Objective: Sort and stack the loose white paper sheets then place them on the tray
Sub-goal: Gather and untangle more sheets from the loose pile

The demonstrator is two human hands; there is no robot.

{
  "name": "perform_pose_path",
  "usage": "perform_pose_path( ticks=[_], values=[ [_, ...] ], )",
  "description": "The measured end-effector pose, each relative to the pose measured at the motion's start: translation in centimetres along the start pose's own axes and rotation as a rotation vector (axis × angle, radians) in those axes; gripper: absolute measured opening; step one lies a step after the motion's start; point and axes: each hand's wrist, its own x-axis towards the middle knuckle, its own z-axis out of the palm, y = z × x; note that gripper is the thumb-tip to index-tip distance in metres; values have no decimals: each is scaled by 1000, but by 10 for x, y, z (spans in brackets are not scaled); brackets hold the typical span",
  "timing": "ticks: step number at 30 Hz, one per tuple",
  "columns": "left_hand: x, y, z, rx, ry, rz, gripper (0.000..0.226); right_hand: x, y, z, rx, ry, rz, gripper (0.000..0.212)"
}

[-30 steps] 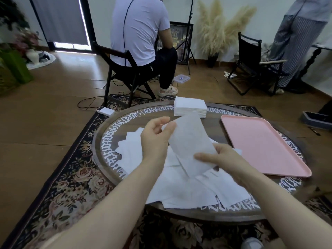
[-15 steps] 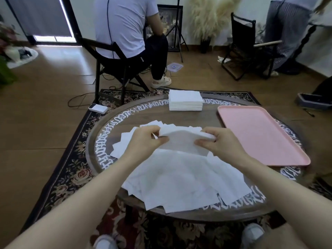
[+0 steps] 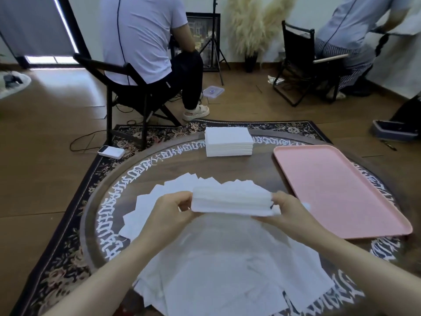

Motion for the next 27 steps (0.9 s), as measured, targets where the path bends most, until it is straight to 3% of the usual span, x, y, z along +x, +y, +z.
perform_pose_path(
  ticks=[3, 6, 9, 13, 16, 22, 27],
  values=[
    [23, 14, -2, -76, 7, -67, 8, 26, -7, -14, 308, 45, 77, 5],
    [65, 23, 0, -156, 32, -213, 30, 63, -12, -25, 457, 87, 213, 14],
    [114, 33, 6, -257, 58, -326, 31, 106, -18, -32, 431, 183, 225, 10],
    [184, 36, 10, -245, 190, -339, 29, 172, -21, -42, 473, 303, 197, 11],
    [229, 23, 13, -256, 274, -315, 42, 217, -16, -42, 476, 339, 186, 7],
    [256, -25, 42, -309, 109, -443, 30, 248, 28, -22, 523, 393, 392, 13],
    [261, -36, 44, -344, 179, -395, 22, 250, 38, -22, 515, 440, 314, 15]
  ],
)
